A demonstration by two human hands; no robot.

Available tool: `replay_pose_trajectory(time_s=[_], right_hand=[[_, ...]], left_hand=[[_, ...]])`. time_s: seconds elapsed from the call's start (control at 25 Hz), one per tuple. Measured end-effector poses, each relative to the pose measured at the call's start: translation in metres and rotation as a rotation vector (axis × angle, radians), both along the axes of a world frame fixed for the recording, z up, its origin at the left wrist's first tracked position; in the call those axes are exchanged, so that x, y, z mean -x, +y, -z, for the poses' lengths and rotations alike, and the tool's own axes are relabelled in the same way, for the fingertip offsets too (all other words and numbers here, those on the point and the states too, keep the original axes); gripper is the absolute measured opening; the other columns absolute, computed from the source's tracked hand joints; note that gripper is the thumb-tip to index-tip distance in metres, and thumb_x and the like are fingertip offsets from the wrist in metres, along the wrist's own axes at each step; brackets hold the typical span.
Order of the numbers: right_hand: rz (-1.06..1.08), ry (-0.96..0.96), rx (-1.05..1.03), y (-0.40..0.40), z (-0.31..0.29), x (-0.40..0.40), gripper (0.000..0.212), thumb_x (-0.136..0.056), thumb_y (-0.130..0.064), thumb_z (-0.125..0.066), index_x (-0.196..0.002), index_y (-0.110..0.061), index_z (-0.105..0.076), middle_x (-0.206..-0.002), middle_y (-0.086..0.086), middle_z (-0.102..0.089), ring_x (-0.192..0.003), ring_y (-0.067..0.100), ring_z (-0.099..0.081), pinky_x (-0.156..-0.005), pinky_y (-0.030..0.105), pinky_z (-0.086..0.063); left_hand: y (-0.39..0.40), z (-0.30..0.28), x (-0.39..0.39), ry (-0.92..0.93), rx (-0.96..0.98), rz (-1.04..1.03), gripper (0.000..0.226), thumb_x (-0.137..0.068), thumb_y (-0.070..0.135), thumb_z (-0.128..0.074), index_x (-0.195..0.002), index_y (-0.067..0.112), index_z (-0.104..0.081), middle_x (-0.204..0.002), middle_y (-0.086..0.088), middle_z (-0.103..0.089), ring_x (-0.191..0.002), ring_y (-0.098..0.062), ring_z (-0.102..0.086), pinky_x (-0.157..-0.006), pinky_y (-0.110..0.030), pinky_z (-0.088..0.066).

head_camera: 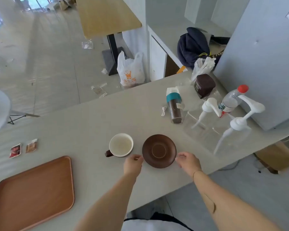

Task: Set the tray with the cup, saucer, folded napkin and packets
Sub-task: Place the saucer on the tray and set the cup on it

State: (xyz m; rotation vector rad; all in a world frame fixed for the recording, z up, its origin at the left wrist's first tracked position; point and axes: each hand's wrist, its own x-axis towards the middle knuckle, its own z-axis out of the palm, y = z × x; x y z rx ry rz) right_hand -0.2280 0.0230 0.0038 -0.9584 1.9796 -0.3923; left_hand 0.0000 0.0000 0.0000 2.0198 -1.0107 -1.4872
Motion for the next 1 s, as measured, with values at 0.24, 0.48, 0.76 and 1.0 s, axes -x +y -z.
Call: replay_pose_trajectory(time_s=[0.24,0.48,0.76,1.0], right_hand=[[0.132,-0.156,0.023,-0.029,0.011,0.003,0.042,-0.085,-0.013,-0.070,-0.127,-0.009,-0.062,-0.113,0.014,-0.069,-0.105,0.030,-0.066,-0.094,0.046,-0.052],[0.214,-0.321,0.050,-0.042,0.018,0.005,0.038,-0.085,0.002,-0.066,-0.120,-0.012,-0.065,-0.100,0.012,-0.066,-0.098,0.037,-0.066,-0.082,0.058,-0.057],[0.210,-0.447,-0.006,-0.045,0.008,0.010,0.037,-0.087,0.004,-0.062,-0.117,-0.018,-0.062,-0.103,0.016,-0.061,-0.088,0.028,-0.063,-0.071,0.050,-0.060],[0.179,-0.497,-0.021,-0.033,-0.008,0.006,0.032,-0.087,0.005,-0.062,-0.112,-0.015,-0.063,-0.101,0.017,-0.060,-0.085,0.027,-0.064,-0.073,0.052,-0.061]], left_hand=[[-0.018,0.009,0.012,-0.020,-0.014,-0.132,0.010,-0.084,0.020,-0.064,-0.092,0.018,-0.070,-0.080,-0.004,-0.067,-0.072,-0.023,-0.058,-0.080,-0.042,-0.055],[-0.022,0.014,0.019,-0.028,-0.015,-0.217,0.011,-0.082,0.010,-0.065,-0.085,0.019,-0.069,-0.087,-0.006,-0.072,-0.084,-0.028,-0.069,-0.081,-0.042,-0.059],[-0.022,0.013,0.021,0.078,-0.080,-0.291,0.012,-0.086,0.001,-0.061,-0.083,0.013,-0.063,-0.071,-0.004,-0.062,-0.058,-0.019,-0.055,-0.057,-0.029,-0.048],[-0.007,0.001,-0.001,0.199,-0.140,-0.244,0.010,-0.089,0.004,-0.062,-0.095,0.013,-0.062,-0.080,-0.004,-0.064,-0.065,-0.017,-0.062,-0.057,-0.027,-0.050]])
